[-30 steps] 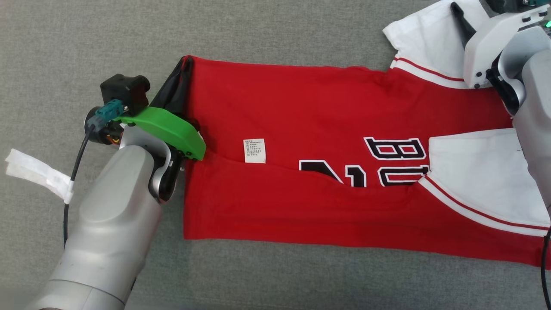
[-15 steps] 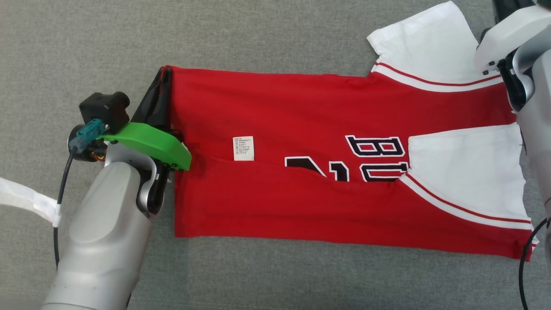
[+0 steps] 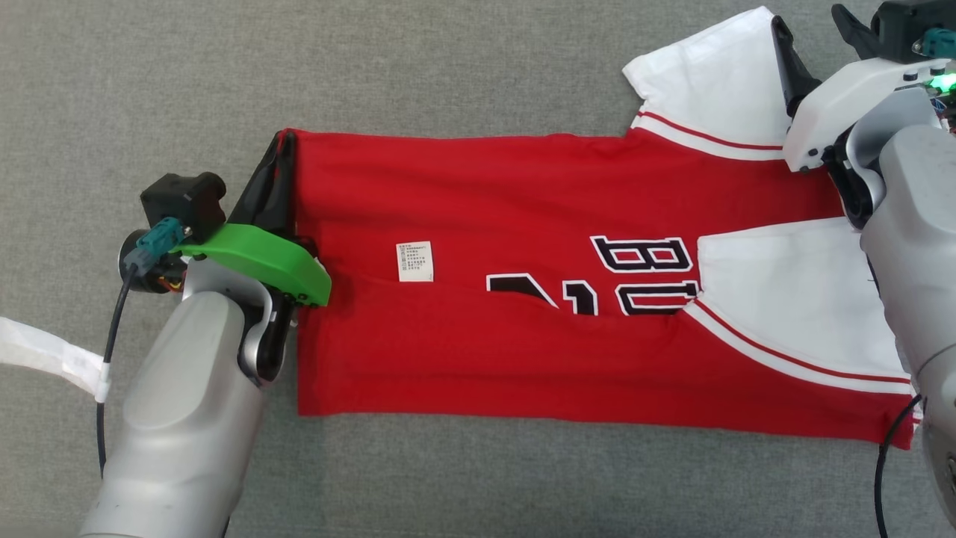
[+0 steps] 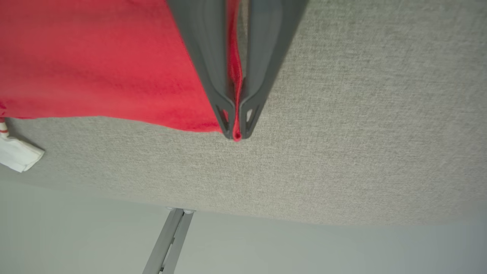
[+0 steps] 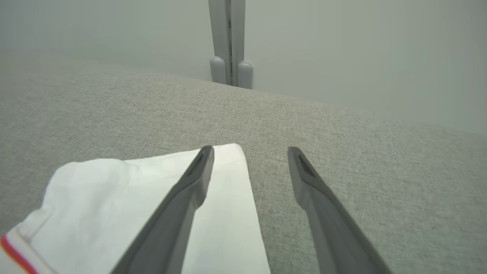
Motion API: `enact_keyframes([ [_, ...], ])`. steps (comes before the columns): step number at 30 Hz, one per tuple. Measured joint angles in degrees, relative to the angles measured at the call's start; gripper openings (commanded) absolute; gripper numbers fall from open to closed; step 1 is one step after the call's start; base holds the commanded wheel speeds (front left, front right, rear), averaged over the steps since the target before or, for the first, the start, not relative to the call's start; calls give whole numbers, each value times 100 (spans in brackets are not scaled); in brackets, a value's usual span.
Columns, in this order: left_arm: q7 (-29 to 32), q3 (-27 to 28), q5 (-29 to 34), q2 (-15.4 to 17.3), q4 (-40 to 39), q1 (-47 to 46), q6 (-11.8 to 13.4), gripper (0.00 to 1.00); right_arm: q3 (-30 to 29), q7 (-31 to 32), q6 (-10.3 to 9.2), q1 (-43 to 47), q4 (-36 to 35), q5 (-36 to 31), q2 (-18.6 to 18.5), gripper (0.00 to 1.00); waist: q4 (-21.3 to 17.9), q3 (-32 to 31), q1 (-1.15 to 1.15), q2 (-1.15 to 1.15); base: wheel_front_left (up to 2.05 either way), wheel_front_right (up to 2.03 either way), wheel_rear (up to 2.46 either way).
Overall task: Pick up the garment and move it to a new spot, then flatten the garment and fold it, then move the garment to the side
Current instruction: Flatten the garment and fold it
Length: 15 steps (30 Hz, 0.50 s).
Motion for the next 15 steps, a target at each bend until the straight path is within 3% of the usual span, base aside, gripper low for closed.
enact_keyframes([
  [2,0,23,14,-15,-77,-13,0,0,14,2,0,-96,21,54,-10,100,19,46,0,0,0,0,0],
  [3,0,79,60,-22,-146,-38,0,29,13,-22,0,-128,21,71,-20,100,33,66,0,0,0,0,0],
  [4,0,151,118,-33,-190,-69,0,100,14,-47,0,-141,21,75,-34,100,46,81,0,0,0,0,0],
  [12,-1,801,732,-103,-569,162,0,100,-156,-297,0,44,-254,41,-81,100,33,-58,0,0,0,0,0],
  [15,-2,965,913,-121,-600,331,0,100,-307,-310,0,333,-780,12,-57,100,-21,-219,0,0,0,0,0],
])
